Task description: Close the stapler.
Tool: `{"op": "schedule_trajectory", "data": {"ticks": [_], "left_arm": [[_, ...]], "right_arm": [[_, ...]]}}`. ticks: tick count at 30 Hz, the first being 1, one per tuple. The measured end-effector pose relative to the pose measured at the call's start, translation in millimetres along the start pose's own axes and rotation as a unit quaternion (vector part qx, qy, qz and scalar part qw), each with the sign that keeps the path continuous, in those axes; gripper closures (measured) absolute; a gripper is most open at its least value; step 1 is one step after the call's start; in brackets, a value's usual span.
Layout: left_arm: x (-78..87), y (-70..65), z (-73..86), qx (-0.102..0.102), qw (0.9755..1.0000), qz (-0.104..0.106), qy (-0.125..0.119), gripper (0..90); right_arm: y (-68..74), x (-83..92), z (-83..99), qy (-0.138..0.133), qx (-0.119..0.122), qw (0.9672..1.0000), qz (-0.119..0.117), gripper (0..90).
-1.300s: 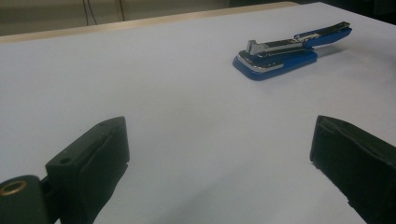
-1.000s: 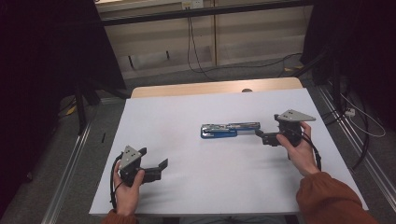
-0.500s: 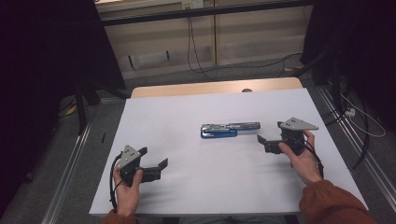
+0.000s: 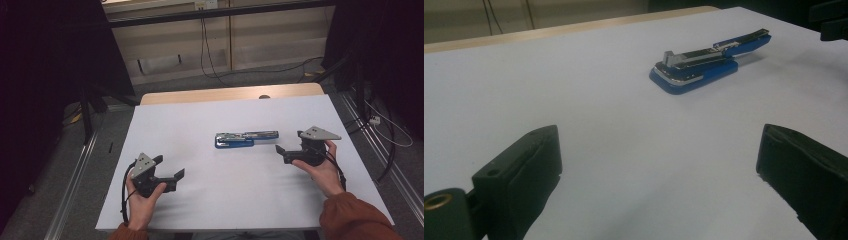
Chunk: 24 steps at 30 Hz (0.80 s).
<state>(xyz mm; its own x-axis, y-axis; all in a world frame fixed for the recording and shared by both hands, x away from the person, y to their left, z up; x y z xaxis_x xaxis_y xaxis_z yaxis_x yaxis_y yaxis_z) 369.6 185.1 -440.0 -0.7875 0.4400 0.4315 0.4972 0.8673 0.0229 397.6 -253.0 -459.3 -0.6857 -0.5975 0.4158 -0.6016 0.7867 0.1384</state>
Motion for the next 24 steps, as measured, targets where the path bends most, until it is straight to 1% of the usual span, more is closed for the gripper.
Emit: {"op": "schedule_trajectory", "data": {"ticks": [2,4,5,6,7,10,11,14,15,16,17,18,20,21,23,24], "left_arm": [[-1.9,-2.3,-1.4,-0.004,1.0000,0.002,0.001,4.6],[-3.8,-5.0,-3.2,-0.003,1.0000,0.004,-0.002,4.5],[-4.9,-5.9,-4.3,-0.008,1.0000,0.004,-0.002,4.5],[-6.2,-7.5,-5.4,-0.010,0.9999,0.003,-0.004,4.4],[-7.7,-9.3,-6.5,-0.010,1.0000,0.001,-0.002,4.6],[-13.7,-15.3,-8.7,-0.001,0.9999,0.012,0.001,6.6],[-15.5,-16.1,-9.5,-0.006,0.9999,0.010,0.003,5.9],[-21.4,-18.0,-12.0,-0.008,0.9999,0.010,0.001,4.6],[-22.9,-18.3,-12.6,-0.007,0.9999,0.010,0.000,4.3],[-23.6,-18.3,-12.9,-0.008,0.9999,0.012,0.000,4.3],[-24.3,-18.7,-12.5,-0.011,0.9999,0.012,-0.001,4.1],[-25.0,-20.3,-12.2,-0.014,0.9998,0.013,0.003,4.0],[-26.3,-25.6,-13.8,-0.015,0.9996,0.023,0.003,4.0],[-27.3,-28.0,-15.6,-0.020,0.9994,0.027,0.002,4.0],[-31.1,-32.0,-20.0,-0.026,0.9994,0.024,-0.002,4.0],[-33.6,-33.7,-22.2,-0.024,0.9994,0.026,-0.005,4.1]], "right_arm": [[0.4,-0.4,0.8,0.004,-0.002,1.0000,-0.002,2.6],[1.4,-0.5,0.7,0.003,-0.005,0.9999,-0.009,2.5],[2.2,-0.3,0.5,0.004,-0.001,0.9999,-0.015,4.2],[2.9,-0.1,0.0,0.002,0.002,0.9999,-0.015,6.1],[3.3,0.2,-0.6,0.000,0.002,0.9998,-0.019,6.4],[4.1,-0.3,-0.5,-0.001,0.000,0.9998,-0.020,5.7],[4.3,-0.8,-0.2,0.000,0.000,0.9998,-0.021,5.7],[4.9,-2.5,0.9,0.008,0.003,0.9997,-0.024,7.7],[5.5,-2.6,1.1,0.011,0.001,0.9995,-0.030,10.8],[6.2,-2.8,0.8,0.008,-0.005,0.9993,-0.037,13.3],[6.7,-2.8,0.3,0.008,-0.011,0.9991,-0.040,13.6],[6.6,-2.9,-0.4,0.009,-0.008,0.9993,-0.036,12.9],[6.8,-3.1,-1.6,0.010,0.001,0.9995,-0.030,13.4],[6.5,-3.3,-2.1,0.008,0.000,0.9995,-0.030,13.4],[5.7,-3.8,-2.6,0.009,0.003,0.9995,-0.029,14.2],[5.5,-4.1,-2.6,0.008,0.004,0.9995,-0.029,15.3]]}}
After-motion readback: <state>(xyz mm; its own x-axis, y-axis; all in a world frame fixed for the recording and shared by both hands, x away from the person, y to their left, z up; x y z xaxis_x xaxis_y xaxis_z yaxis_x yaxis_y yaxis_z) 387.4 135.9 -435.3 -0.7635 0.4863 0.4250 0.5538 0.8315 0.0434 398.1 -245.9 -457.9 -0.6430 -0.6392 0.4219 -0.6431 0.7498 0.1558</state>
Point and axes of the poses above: each handheld gripper's, and its own axes: x roughly backward along the jaws, z roughly out of its underside, y roughly to its left, the point moved 4 cm from there along -x, roughly forward along the jaws, and after that the axes turned 13 degrees about -z, right-handed, at the moved point
